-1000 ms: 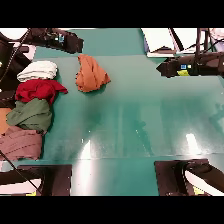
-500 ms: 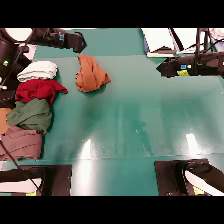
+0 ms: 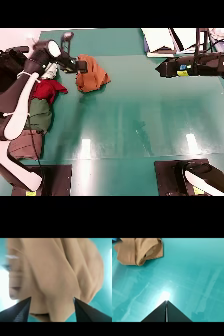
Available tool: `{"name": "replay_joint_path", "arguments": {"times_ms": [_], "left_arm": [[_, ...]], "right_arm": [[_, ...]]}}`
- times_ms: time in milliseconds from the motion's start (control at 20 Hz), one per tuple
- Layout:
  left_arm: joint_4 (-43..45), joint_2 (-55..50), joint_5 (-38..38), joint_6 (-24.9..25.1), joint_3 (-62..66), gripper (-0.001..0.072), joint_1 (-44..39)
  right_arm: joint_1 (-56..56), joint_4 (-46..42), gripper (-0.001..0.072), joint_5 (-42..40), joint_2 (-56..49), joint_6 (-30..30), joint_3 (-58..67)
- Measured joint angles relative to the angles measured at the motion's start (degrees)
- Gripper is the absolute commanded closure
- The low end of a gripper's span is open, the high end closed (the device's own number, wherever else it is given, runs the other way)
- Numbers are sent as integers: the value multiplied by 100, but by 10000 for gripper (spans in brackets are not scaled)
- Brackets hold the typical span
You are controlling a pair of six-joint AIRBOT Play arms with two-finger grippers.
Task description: Fold the shirts.
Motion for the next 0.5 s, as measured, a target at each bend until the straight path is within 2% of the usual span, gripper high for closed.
{"name": "replay_joint_path", "arguments": {"times_ms": [50, 100, 150, 200, 500], "left_arm": [[-125, -98, -15, -2, 0, 93, 11], [-232, -175, -20, -7, 4, 255, 20], [-321, -227, -20, -11, 11, 562, 20], [-389, -262, -26, -15, 13, 687, 15], [-350, 103, -166, 203, 448, 687, 24]], "right_arm": [[0, 4, 698, -2, 0, 0, 0], [0, 4, 698, -2, 0, 0, 0], [0, 4, 698, -4, 0, 2, 0], [0, 4, 698, -7, 0, 2, 0], [-35, 273, 698, -245, 168, 2, 214]]}}
